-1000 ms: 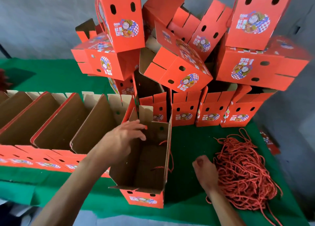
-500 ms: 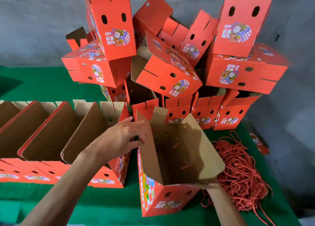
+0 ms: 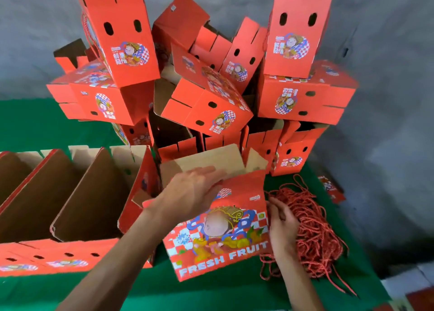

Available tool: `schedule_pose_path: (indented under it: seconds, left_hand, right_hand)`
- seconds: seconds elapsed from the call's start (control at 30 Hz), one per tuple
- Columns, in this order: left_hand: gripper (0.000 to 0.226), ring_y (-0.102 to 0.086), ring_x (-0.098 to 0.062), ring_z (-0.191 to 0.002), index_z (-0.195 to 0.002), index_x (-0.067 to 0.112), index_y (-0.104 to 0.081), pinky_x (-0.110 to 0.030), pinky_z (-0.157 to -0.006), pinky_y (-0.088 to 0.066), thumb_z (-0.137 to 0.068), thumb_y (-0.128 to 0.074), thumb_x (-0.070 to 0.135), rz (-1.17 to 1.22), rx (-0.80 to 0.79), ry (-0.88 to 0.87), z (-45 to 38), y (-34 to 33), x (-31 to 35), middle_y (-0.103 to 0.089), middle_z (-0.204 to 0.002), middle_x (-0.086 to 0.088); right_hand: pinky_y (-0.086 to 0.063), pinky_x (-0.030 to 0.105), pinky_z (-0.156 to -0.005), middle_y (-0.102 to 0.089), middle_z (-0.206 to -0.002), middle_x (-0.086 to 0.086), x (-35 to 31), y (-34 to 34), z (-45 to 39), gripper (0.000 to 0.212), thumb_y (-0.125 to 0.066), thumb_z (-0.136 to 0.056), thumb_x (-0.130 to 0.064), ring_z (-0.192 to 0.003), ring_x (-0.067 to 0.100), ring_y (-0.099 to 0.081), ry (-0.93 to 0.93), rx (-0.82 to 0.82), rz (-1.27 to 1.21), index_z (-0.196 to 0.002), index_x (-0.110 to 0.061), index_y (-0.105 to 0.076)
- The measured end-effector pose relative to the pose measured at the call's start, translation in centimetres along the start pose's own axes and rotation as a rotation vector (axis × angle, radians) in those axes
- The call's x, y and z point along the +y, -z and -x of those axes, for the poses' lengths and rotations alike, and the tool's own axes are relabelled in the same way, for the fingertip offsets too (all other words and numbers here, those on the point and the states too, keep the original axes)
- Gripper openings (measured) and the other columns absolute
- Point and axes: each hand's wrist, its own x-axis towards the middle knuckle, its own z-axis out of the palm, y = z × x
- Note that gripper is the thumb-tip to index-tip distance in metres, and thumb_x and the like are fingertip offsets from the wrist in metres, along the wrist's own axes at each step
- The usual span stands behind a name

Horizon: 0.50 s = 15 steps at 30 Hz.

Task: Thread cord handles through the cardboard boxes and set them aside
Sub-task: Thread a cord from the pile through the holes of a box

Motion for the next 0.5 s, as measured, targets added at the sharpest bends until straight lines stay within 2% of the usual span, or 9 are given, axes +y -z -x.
schedule_pose_path:
  seconds: [0.03,0.13,0.2,0.27,0.33,0.37,0.43,0.5]
  left_hand:
    - [0.028,-0.065,-0.026,-0.102,-0.129,0.027,-0.057,-0.044,-0.078,-0.054,-0.102,-0.051,0.031,-0.022,-0.002,0.009,-0.2,-0.1,0.4,-0.064,-0.111,0.003]
    - [0.032,-0.066,-0.026,-0.101,-0.133,0.031,-0.052,-0.043,-0.077,-0.054,-0.102,-0.046,0.033,-0.081,-0.024,0.058,-1.0,-0.1,1.4,-0.062,-0.118,0.005]
    - [0.033,-0.067,-0.024,-0.101,-0.134,0.032,-0.051,-0.04,-0.073,-0.054,-0.101,-0.047,0.032,-0.115,-0.051,0.114,-1.3,-0.4,2.3,-0.062,-0.121,0.006]
    - [0.031,-0.067,-0.024,-0.097,-0.13,0.029,-0.051,-0.038,-0.071,-0.054,-0.099,-0.051,0.029,-0.136,-0.08,0.158,-1.5,-1.1,3.8,-0.061,-0.117,0.004]
    - [0.029,-0.066,-0.024,-0.096,-0.128,0.025,-0.052,-0.041,-0.077,-0.058,-0.099,-0.053,0.027,-0.128,-0.124,0.218,-1.6,-2.2,5.3,-0.059,-0.113,0.004]
    - [0.028,-0.066,-0.024,-0.095,-0.127,0.025,-0.052,-0.042,-0.078,-0.059,-0.099,-0.054,0.027,-0.126,-0.144,0.252,-1.7,-2.7,5.7,-0.058,-0.113,0.004]
    - [0.029,-0.066,-0.024,-0.095,-0.128,0.024,-0.053,-0.042,-0.078,-0.059,-0.099,-0.057,0.026,-0.133,-0.159,0.309,-1.8,-3.2,6.0,-0.059,-0.114,0.003]
    - [0.027,-0.066,-0.024,-0.094,-0.125,0.022,-0.054,-0.039,-0.075,-0.059,-0.098,-0.058,0.026,-0.124,-0.135,0.361,-1.9,-3.3,5.9,-0.061,-0.113,0.003]
  right_hand:
    - [-0.063,0.031,-0.076,-0.08,-0.098,-0.001,-0.2,-0.3,0.5,0.017,-0.06,-0.102,-0.011,-0.092,0.022,-0.076,0.015,-0.037,-0.048,-0.108,-0.02,-0.073]
    - [-0.06,0.041,-0.084,-0.079,-0.104,0.004,-0.4,-0.9,1.3,0.017,-0.061,-0.102,-0.012,-0.099,0.026,-0.075,0.023,-0.124,-0.087,-0.113,-0.014,-0.074]
    - [-0.061,0.037,-0.076,-0.079,-0.099,0.0,0.0,-1.4,1.6,0.018,-0.058,-0.105,-0.022,-0.091,0.02,-0.077,0.061,-0.177,0.027,-0.114,-0.026,-0.074]
    - [-0.058,0.031,-0.063,-0.077,-0.088,0.0,0.4,-2.3,2.3,0.02,-0.054,-0.107,-0.023,-0.075,0.017,-0.074,0.131,-0.199,0.084,-0.113,-0.03,-0.072]
    - [-0.057,0.036,-0.07,-0.076,-0.092,0.005,1.2,-3.5,2.6,0.02,-0.054,-0.106,-0.011,-0.081,0.022,-0.072,0.154,-0.178,0.049,-0.113,-0.019,-0.071]
    - [-0.058,0.038,-0.077,-0.076,-0.097,0.005,1.7,-4.0,2.5,0.021,-0.056,-0.105,-0.008,-0.087,0.023,-0.072,0.146,-0.173,0.043,-0.111,-0.019,-0.072]
    - [-0.058,0.03,-0.08,-0.077,-0.101,-0.004,2.0,-4.8,2.2,0.025,-0.058,-0.103,-0.015,-0.092,0.011,-0.072,0.084,-0.173,0.109,-0.107,-0.034,-0.074]
    - [-0.057,0.025,-0.082,-0.077,-0.104,-0.009,2.0,-5.2,2.1,0.025,-0.062,-0.101,-0.012,-0.097,0.01,-0.073,0.051,-0.171,0.061,-0.106,-0.033,-0.076]
